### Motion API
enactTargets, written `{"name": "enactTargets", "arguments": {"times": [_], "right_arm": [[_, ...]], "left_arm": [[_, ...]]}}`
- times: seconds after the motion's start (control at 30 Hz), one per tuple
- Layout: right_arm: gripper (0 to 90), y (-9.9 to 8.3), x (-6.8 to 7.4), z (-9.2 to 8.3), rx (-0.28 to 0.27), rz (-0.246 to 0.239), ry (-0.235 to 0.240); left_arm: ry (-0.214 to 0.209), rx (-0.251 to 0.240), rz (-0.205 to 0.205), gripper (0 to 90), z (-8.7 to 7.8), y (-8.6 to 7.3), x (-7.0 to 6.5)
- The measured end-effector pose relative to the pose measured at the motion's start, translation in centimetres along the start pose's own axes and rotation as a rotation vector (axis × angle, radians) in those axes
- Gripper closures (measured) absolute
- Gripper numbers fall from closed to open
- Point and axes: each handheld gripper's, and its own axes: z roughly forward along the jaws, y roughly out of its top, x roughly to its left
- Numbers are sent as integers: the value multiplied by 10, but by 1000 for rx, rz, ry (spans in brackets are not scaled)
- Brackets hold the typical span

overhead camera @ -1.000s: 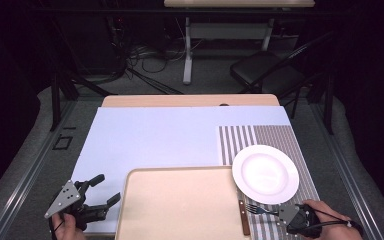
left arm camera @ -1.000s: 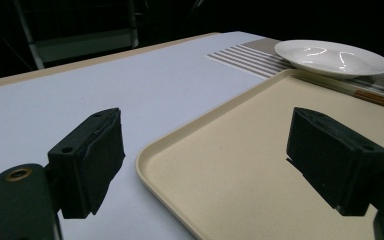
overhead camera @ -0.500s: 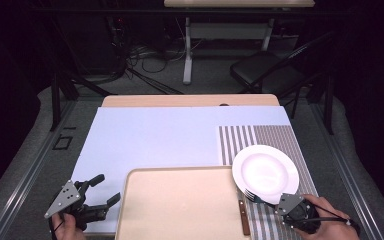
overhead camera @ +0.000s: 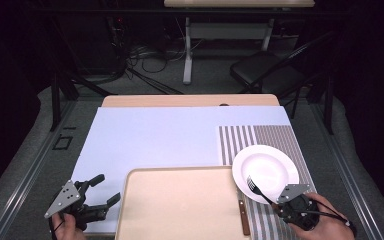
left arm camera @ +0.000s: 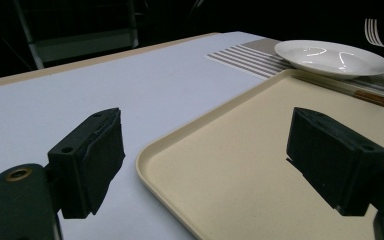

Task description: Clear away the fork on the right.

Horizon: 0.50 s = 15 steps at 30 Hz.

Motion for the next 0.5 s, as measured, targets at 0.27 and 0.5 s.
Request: {"name": "enactTargets", "arguments": {"times": [0.27, 0.5], "right_arm": [[770, 7, 2, -1, -42, 96, 38], [771, 8, 4, 1, -24, 212, 58]], "left_arm": [[-2, 2, -1, 155, 0, 0, 0], [0, 0, -2, 155, 0, 0, 0]]}}
